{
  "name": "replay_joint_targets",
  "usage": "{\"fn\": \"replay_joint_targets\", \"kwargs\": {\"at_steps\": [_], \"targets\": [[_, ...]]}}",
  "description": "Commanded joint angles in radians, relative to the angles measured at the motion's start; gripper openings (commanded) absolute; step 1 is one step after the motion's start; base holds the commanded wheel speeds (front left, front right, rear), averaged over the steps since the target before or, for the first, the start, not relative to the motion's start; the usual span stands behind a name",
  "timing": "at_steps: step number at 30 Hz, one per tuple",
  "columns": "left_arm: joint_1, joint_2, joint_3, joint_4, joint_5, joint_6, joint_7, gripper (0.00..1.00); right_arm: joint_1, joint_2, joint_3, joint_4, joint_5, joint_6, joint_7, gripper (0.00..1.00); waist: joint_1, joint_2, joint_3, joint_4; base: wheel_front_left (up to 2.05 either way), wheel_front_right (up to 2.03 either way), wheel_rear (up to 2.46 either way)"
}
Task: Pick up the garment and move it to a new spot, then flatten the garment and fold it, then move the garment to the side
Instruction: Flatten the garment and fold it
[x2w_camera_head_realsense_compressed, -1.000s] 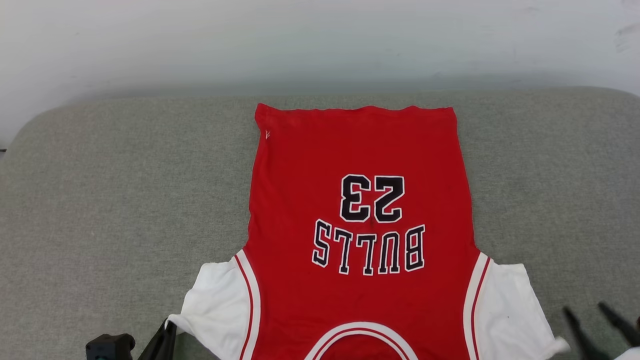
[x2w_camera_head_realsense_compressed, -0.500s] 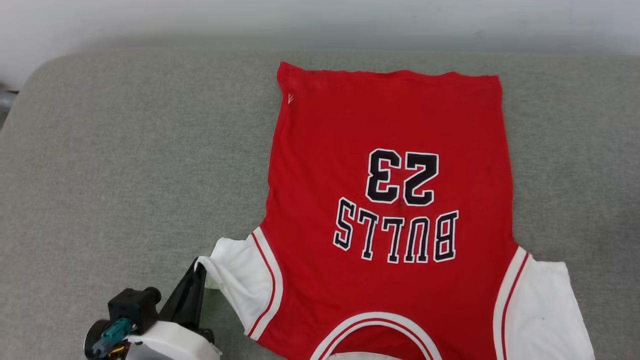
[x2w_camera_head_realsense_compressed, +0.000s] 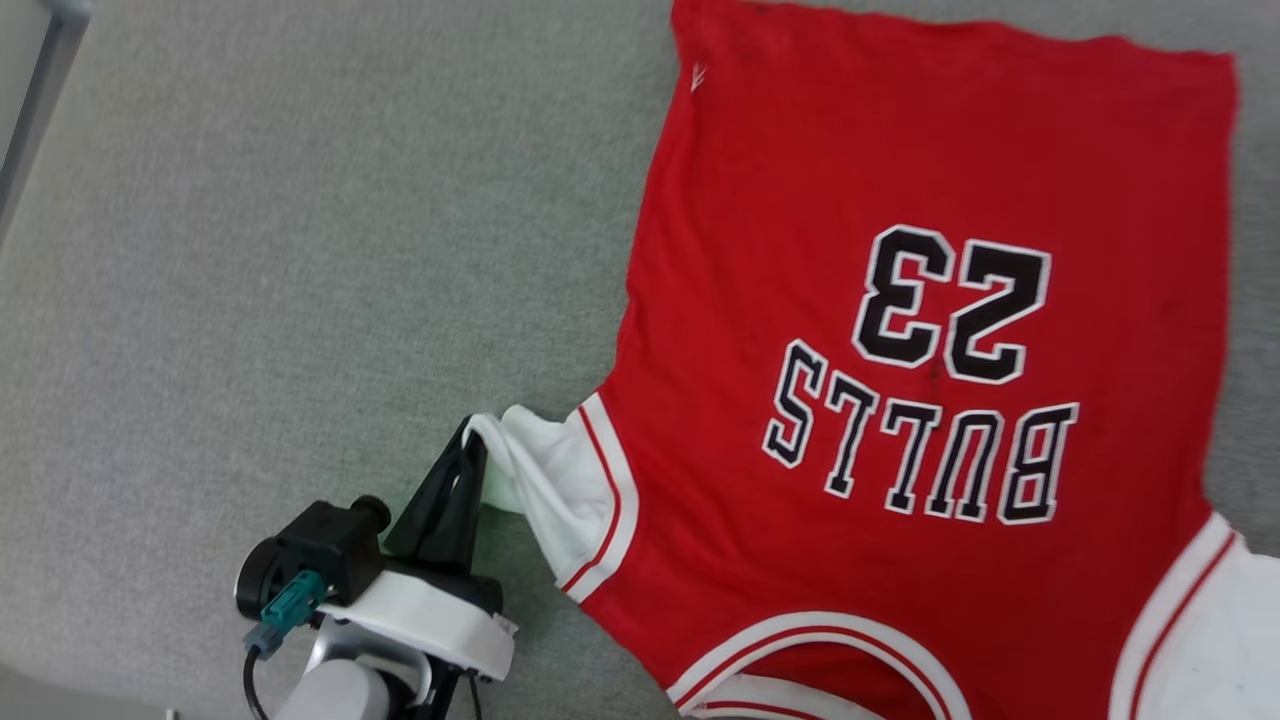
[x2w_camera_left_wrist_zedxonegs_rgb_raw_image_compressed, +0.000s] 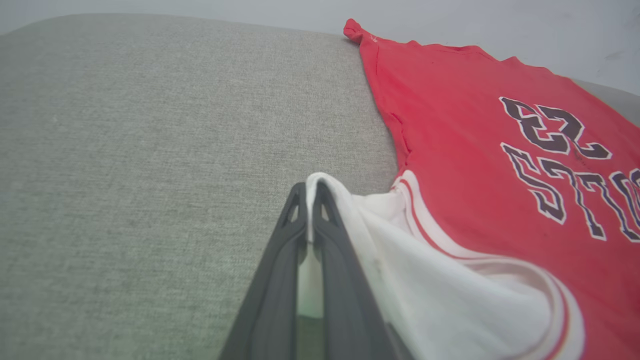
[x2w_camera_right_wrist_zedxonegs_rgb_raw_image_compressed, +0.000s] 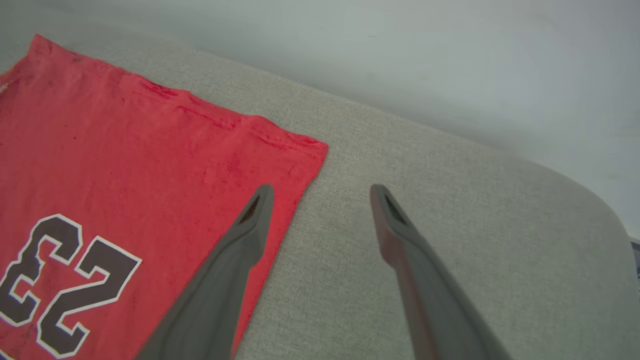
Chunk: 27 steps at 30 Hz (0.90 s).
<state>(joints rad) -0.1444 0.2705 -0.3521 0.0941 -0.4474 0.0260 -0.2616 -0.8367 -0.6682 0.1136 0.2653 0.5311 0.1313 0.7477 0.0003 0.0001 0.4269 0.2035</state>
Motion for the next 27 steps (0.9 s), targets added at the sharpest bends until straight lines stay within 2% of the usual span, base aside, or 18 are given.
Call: {"fn": "replay_joint_targets", "kwargs": {"at_steps": [1, 5, 9, 15, 20, 24, 25, 26, 27], "targets": [[-0.018, -0.011, 0.003, -0.008, 0.009, -0.005, -0.005, 0.00, -0.034, -0.006, 0.006, 0.017, 0.007, -0.001, 0.036, 1.00, -0.0003, -0.0001, 0.055, 0.045, 0.00, 0.00, 0.00], [-0.038, -0.038, 0.016, -0.023, 0.039, -0.023, -0.005, 0.00, -0.121, -0.007, 0.015, 0.086, 0.008, -0.001, 0.199, 1.00, -0.0003, -0.0001, 0.105, 0.071, 0.00, 0.00, 0.00], [-0.052, -0.059, 0.031, -0.040, 0.064, -0.036, -0.005, 0.00, -0.190, 0.007, 0.000, 0.129, -0.029, -0.001, 0.282, 1.00, -0.0003, -0.0001, 0.148, 0.089, 0.00, 0.00, 0.00], [-0.066, -0.086, 0.048, -0.050, 0.095, -0.061, -0.004, 0.00, -0.242, 0.032, -0.020, 0.176, -0.101, -0.001, 0.312, 1.00, -0.0003, -0.0001, 0.203, 0.104, 0.00, 0.00, 0.00], [-0.068, -0.108, 0.062, -0.040, 0.112, -0.078, -0.004, 0.00, -0.152, 0.057, 0.004, 0.225, -0.119, -0.001, 0.332, 1.00, -0.0003, -0.0001, 0.216, 0.109, 0.00, 0.00, 0.00], [-0.070, -0.117, 0.074, -0.029, 0.123, -0.091, -0.003, 0.00, -0.082, 0.043, 0.024, 0.243, -0.104, 0.000, 0.356, 1.00, -0.0003, -0.0001, 0.212, 0.108, 0.00, 0.00, 0.00], [-0.070, -0.119, 0.079, -0.027, 0.127, -0.094, -0.003, 0.00, -0.077, 0.039, 0.025, 0.242, -0.100, 0.000, 0.357, 0.62, -0.0003, -0.0001, 0.210, 0.107, 0.00, 0.00, 0.00], [-0.070, -0.121, 0.083, -0.025, 0.129, -0.096, -0.003, 0.00, -0.077, 0.035, 0.021, 0.238, -0.097, 0.000, 0.352, 0.00, -0.0003, -0.0001, 0.208, 0.106, 0.00, 0.00, 0.00], [-0.071, -0.122, 0.085, -0.022, 0.130, -0.099, -0.003, 0.00, -0.080, 0.033, 0.018, 0.234, -0.097, 0.000, 0.343, 0.00, -0.0003, -0.0001, 0.205, 0.104, 0.00, 0.00, 0.00]]}}
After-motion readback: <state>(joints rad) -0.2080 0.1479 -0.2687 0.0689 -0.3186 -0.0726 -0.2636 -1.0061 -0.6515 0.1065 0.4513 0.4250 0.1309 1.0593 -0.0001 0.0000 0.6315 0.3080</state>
